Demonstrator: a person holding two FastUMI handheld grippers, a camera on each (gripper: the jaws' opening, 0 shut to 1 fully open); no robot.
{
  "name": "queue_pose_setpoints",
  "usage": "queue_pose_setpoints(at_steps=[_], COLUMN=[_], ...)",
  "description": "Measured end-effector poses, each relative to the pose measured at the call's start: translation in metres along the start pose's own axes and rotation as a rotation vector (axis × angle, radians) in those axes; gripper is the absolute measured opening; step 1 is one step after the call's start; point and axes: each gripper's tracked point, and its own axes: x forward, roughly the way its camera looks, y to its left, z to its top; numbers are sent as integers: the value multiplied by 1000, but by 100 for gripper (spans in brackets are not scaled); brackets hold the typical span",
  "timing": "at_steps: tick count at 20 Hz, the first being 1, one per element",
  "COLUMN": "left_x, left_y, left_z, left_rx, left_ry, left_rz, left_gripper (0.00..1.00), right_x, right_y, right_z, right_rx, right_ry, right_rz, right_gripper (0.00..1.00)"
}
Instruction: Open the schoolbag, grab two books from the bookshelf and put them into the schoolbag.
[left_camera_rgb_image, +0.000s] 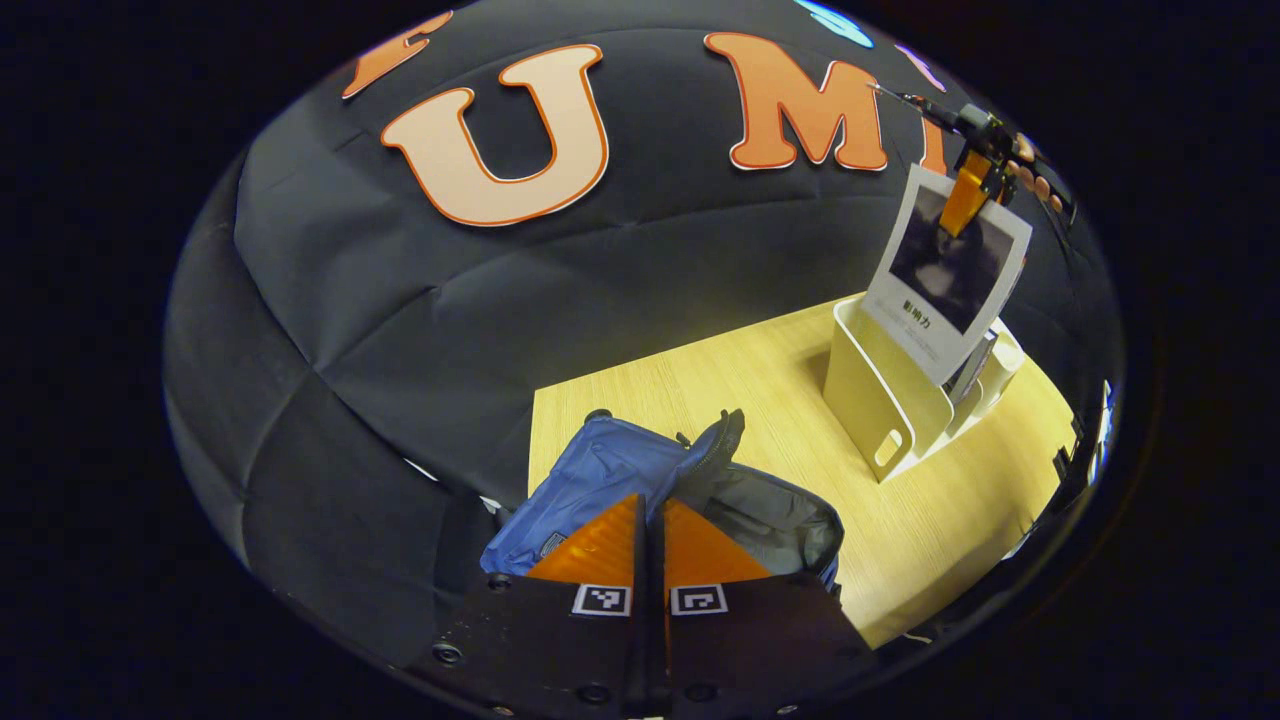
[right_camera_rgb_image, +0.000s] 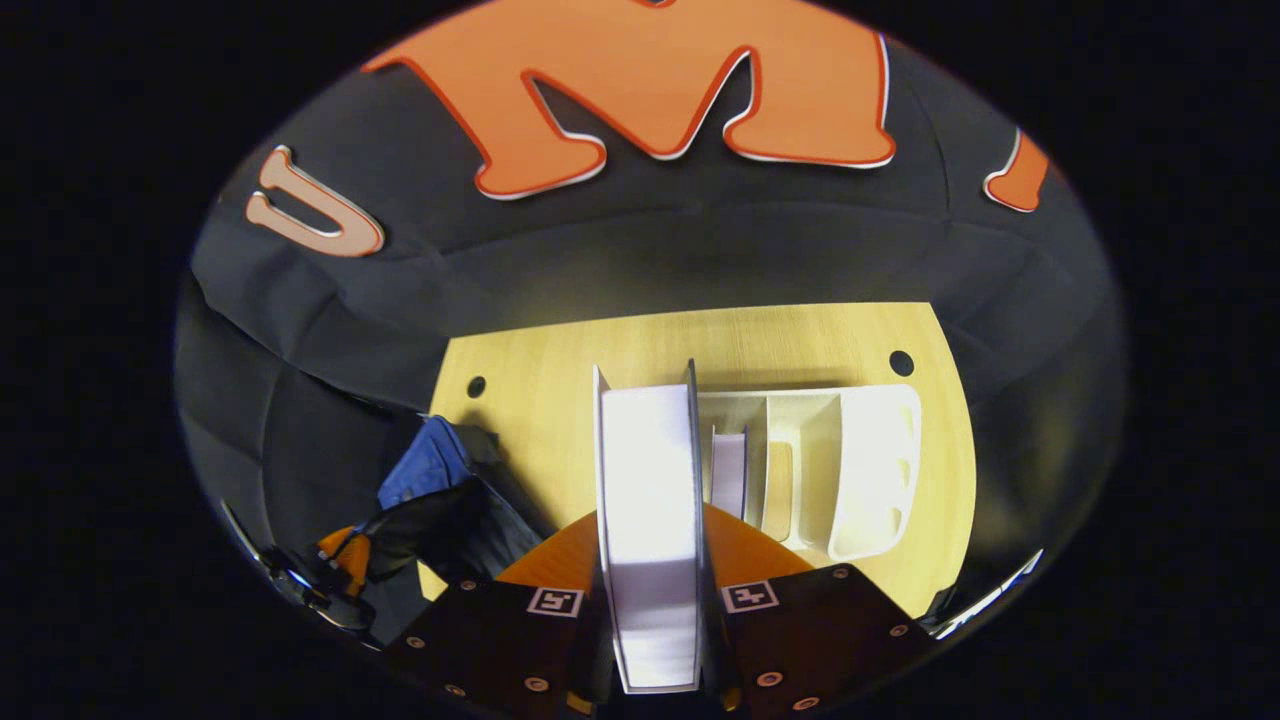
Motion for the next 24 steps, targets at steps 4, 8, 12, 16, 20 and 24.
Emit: queue_pose_setpoints(at_steps=[4,8,12,16,20,24], left_x=[-1,1,3,6,6,7], left_y=[-1,-6,-2,1,-3,0], left_z=[0,-3,-2,5,4,3], left_rx=[-2,-30,-17,-9,-32,-62], left_ry=[4,14,23,26,29,26], left_rz=[-4,-12,-4,-3,-13,-15], left_gripper=[0,0,0,0,1,0], right_x=[-15,-14,9,35,60,87], right_y=[8,39,70,121,160,191], right_z=[-16,-47,-89,-122,-142,-156], right_rx=[18,88,131,132,168,232], right_ry=[-37,-28,36,79,97,79], right_rz=[71,233,315,388,399,400], right_gripper=[35,36,36,35,35,35])
